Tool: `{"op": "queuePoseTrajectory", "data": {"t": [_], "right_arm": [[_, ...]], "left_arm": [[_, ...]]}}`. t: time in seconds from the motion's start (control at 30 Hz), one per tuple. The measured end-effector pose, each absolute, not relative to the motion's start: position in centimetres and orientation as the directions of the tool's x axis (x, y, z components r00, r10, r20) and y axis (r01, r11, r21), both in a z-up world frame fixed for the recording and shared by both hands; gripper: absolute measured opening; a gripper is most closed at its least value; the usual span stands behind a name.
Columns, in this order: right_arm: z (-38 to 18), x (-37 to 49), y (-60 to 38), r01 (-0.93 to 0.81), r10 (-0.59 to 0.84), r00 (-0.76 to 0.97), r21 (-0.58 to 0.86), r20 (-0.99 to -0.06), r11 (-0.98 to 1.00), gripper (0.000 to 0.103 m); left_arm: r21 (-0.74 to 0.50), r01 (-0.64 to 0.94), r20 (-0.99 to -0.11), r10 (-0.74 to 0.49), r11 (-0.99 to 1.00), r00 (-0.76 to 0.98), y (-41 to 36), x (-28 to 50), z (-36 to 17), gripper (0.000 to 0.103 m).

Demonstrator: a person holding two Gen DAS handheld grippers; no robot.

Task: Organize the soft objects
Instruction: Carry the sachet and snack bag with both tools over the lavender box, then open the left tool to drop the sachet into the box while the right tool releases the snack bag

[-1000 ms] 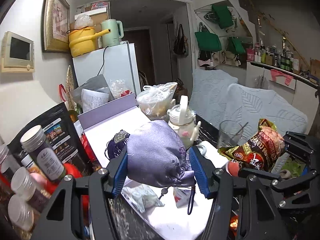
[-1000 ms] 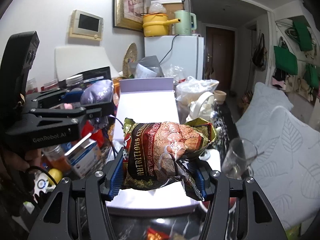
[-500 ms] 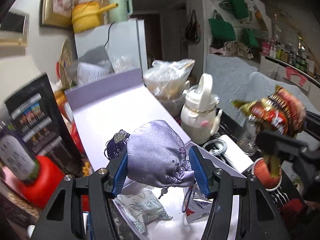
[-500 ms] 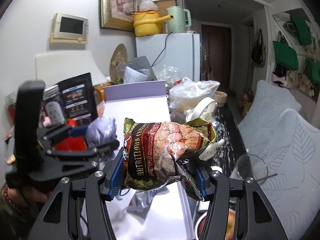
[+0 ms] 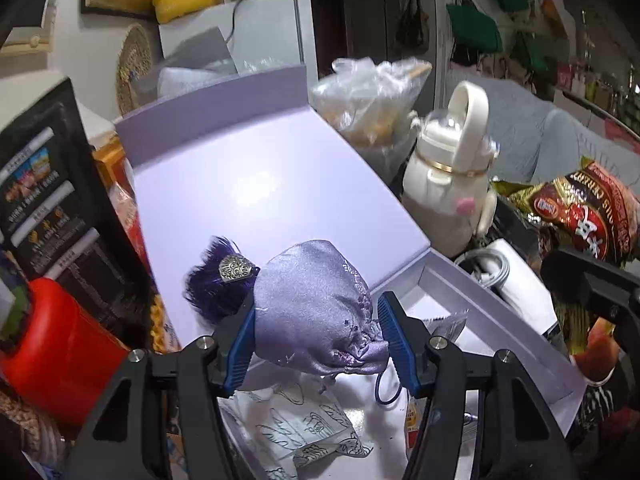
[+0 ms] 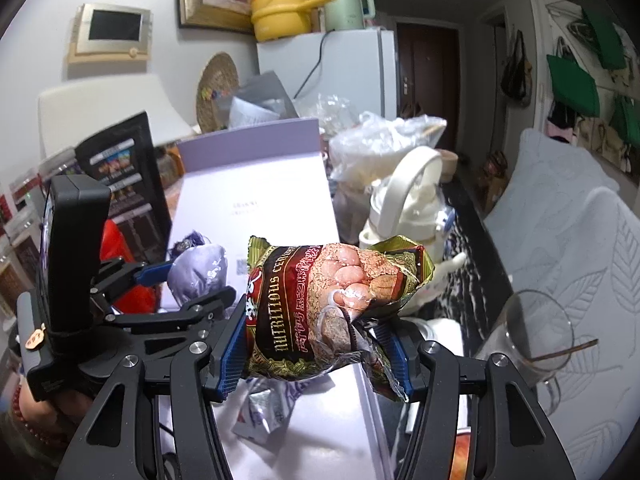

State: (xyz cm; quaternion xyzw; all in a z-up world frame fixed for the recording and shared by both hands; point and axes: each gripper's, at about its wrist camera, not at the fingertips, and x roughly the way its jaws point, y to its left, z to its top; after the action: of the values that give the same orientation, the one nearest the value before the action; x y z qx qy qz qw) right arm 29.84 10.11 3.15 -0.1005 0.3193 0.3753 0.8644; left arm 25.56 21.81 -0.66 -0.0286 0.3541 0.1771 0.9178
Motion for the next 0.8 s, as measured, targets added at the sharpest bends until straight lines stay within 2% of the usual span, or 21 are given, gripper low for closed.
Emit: {"op": "queuePoseTrajectory", "data": {"t": [0.33, 0.37, 0.47, 0.8], "right_arm": [[1.1, 30.5, 11.1, -0.714, 0.552, 0.484, 0.059, -0.679, 0.698, 0.058], [1.0, 30.5, 11.3, -0.715, 0.551, 0.48, 0.059, -0.683, 0.696, 0.058], [0.7, 30.6, 11.6, -0.72, 0.547, 0.471, 0.056, -0.692, 0.692, 0.058], [-0.5, 31.1, 12.0, -0.72, 0.54, 0.443, 0.076, -0.716, 0.69, 0.059]], "left_arm": [[0.134, -0.338, -0.756, 0.317, 0.931, 0.573, 21.8, 27.1, -3.8, 0.059], [0.13, -0.337, -0.771, 0.309, 0.932, 0.557, 21.9, 27.2, -4.1, 0.061], [0.17, -0.34, -0.775, 0.338, 0.925, 0.533, 21.6, 27.5, -4.3, 0.081], [0.151, -0.386, -0.768, 0.354, 0.91, 0.534, 22.5, 25.9, -3.0, 0.082]]}}
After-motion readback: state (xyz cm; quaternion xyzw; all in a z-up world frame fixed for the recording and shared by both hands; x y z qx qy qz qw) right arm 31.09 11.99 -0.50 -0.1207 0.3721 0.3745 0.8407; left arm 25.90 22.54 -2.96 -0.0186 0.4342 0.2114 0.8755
